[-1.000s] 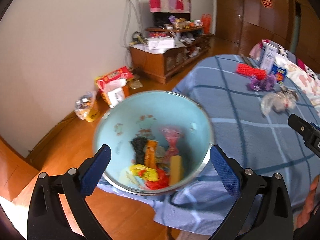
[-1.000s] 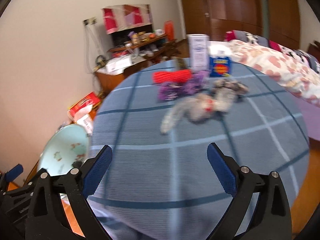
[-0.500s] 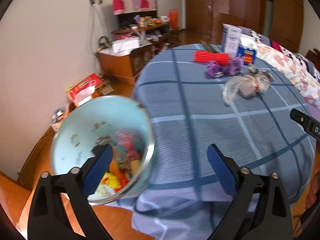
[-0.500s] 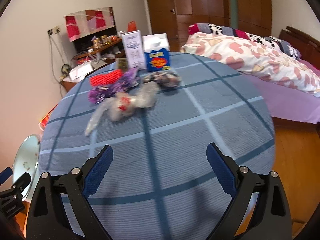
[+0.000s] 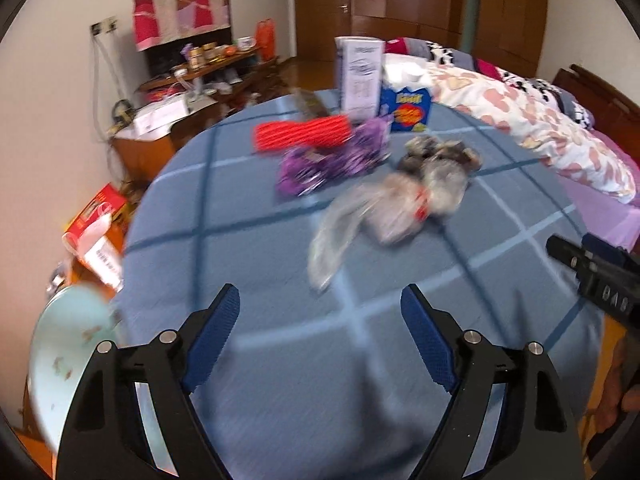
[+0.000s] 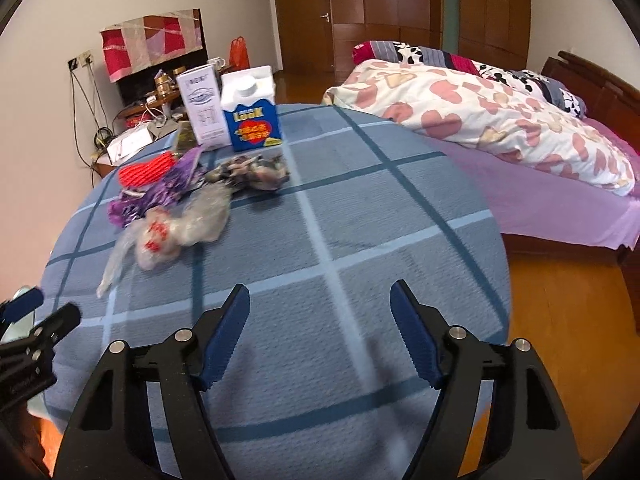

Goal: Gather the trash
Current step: 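Grasp the clear red-printed bag with left tool while right tool grasps patterned cloth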

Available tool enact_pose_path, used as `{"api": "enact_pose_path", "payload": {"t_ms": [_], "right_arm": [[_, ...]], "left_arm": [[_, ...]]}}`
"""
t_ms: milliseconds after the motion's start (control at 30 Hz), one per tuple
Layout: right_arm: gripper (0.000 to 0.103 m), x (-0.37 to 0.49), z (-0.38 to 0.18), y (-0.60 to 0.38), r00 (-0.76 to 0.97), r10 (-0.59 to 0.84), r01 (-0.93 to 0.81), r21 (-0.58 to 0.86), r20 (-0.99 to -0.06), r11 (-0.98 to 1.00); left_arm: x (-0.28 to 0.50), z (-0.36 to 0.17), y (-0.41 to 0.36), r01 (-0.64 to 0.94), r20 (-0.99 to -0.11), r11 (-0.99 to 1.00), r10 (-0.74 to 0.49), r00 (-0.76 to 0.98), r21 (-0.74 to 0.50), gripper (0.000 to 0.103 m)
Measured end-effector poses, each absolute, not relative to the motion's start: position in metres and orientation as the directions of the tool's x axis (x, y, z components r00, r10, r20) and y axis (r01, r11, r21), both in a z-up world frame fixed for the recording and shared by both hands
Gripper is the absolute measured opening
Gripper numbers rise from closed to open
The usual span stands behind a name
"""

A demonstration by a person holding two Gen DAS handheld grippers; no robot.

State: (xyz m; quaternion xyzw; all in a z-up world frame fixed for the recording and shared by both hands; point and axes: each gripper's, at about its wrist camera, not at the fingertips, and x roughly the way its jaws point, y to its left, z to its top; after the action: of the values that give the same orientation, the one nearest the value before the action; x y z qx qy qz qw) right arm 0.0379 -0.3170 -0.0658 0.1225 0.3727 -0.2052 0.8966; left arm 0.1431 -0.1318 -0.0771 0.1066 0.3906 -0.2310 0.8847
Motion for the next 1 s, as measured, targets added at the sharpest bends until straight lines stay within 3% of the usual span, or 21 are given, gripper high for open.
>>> {"api": "enact_pose_path", "payload": {"t_ms": [233, 400, 433, 500, 600, 733, 1000], "right_arm": [[0.073, 0.046, -0.061, -0.341, 0.642, -0.242, 0.437, 0.088, -0.727, 0.895], [0.073, 0.064, -0.058, -0.358, 0.652, -0.194, 0.396, 0.111, -0.733, 0.911], [0.073, 0.069, -0.058, -0.36, 0.656, -0.184, 0.386, 0.116, -0.732, 0.915], [0.073, 0.082, -0.057, -0.366, 0.668, -0.144, 0.361, 0.148, -0.73, 0.921], [0.071, 0.101, -0.059, -0.371, 0.678, -0.115, 0.345, 0.176, -0.726, 0.922], [0.066, 0.128, -0.062, -0.375, 0.686, -0.075, 0.317, 0.205, -0.724, 0.926], [0.066, 0.177, -0.072, -0.368, 0.687, -0.018, 0.291, 0.252, -0.726, 0.923]], "left_arm": [[0.176, -0.078, -0.197, 0.55, -0.724, 0.834, -0.351, 0.594, 0.047, 0.081], [0.19, -0.096, -0.224, 0.574, -0.76, 0.816, -0.33, 0.559, 0.067, 0.081], [0.192, -0.099, -0.226, 0.575, -0.767, 0.815, -0.327, 0.552, 0.066, 0.079], [0.197, -0.109, -0.23, 0.592, -0.792, 0.805, -0.336, 0.51, 0.039, 0.058], [0.203, -0.113, -0.227, 0.598, -0.805, 0.801, -0.361, 0.47, -0.01, 0.047], [0.201, -0.108, -0.217, 0.6, -0.793, 0.799, -0.392, 0.466, -0.042, 0.041], [0.169, -0.071, -0.166, 0.548, -0.735, 0.834, -0.412, 0.539, -0.065, 0.041]]}}
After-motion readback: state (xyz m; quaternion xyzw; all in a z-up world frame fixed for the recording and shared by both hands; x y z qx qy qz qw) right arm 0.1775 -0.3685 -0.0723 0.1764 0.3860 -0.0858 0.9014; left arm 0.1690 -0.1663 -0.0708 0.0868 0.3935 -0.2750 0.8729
